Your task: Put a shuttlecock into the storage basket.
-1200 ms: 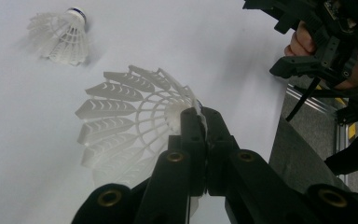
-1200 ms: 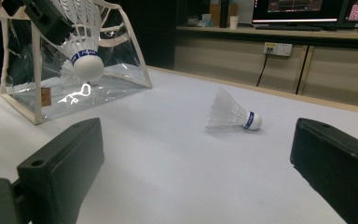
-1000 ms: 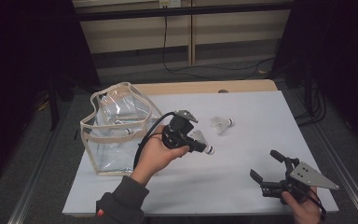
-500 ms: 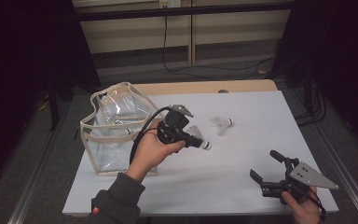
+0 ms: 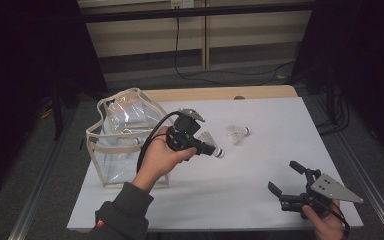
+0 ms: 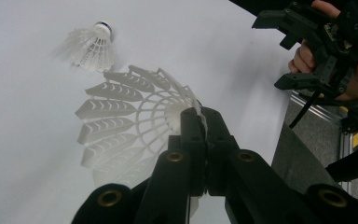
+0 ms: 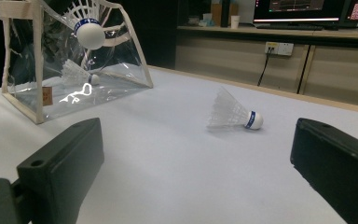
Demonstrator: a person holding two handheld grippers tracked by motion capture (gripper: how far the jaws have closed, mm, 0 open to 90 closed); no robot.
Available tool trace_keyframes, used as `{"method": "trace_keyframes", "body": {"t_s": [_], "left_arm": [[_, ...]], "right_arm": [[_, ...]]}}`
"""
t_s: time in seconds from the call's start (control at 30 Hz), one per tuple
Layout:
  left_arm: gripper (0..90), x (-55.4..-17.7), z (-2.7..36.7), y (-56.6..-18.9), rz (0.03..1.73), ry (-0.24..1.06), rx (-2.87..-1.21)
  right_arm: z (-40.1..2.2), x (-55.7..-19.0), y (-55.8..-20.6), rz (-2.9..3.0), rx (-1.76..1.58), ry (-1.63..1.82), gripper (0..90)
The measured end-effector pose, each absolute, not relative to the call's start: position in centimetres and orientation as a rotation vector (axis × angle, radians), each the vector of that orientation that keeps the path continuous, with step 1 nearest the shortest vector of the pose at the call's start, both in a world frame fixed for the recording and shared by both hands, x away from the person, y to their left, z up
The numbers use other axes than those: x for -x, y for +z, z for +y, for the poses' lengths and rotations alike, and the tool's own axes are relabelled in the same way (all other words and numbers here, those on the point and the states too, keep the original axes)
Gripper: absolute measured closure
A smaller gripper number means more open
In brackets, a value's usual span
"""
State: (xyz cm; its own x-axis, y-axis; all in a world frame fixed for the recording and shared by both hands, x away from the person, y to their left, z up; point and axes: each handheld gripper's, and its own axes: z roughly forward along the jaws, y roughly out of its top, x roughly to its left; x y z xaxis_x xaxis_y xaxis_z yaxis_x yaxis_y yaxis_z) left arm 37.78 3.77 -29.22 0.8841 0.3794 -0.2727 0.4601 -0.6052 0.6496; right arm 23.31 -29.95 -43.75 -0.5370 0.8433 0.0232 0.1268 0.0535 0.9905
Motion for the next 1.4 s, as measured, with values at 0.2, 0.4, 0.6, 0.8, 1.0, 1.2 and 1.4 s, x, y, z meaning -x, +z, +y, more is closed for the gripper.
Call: {"method": "trace_keyframes", "body": {"t_s": [0.2, 0.4, 0.6, 0.8, 1.0, 1.2, 1.4], "left_arm": [[89.4, -37.9, 3.8, -28.8, 0.601, -0.137, -2.283], [89.5, -38.1, 4.1, -28.4, 0.6, -0.126, -2.292], [89.5, -38.2, 4.4, -27.9, 0.609, -0.127, -2.282], [89.5, -38.5, 4.8, -27.3, 0.622, -0.112, -2.278], [89.6, -38.8, 5.3, -26.9, 0.636, -0.101, -2.262], [89.6, -38.9, 5.4, -26.6, 0.645, -0.095, -2.262], [89.6, -39.1, 5.5, -26.3, 0.651, -0.089, -2.267]], "right_arm": [[-29.9, -23.3, -43.7, 1.734, -0.979, 1.535, 2.4], [-30.0, -23.3, -43.7, 1.734, -0.979, 1.535, 2.4], [-29.9, -23.3, -43.7, 1.736, -0.975, 1.535, 2.4], [-30.0, -23.2, -43.7, 1.733, -0.976, 1.532, 2.4], [-29.9, -23.3, -43.7, 1.736, -0.972, 1.534, 2.4], [-30.0, -23.3, -43.7, 1.735, -0.975, 1.532, 2.4], [-29.9, -23.2, -43.7, 1.737, -0.974, 1.532, 2.4]]}}
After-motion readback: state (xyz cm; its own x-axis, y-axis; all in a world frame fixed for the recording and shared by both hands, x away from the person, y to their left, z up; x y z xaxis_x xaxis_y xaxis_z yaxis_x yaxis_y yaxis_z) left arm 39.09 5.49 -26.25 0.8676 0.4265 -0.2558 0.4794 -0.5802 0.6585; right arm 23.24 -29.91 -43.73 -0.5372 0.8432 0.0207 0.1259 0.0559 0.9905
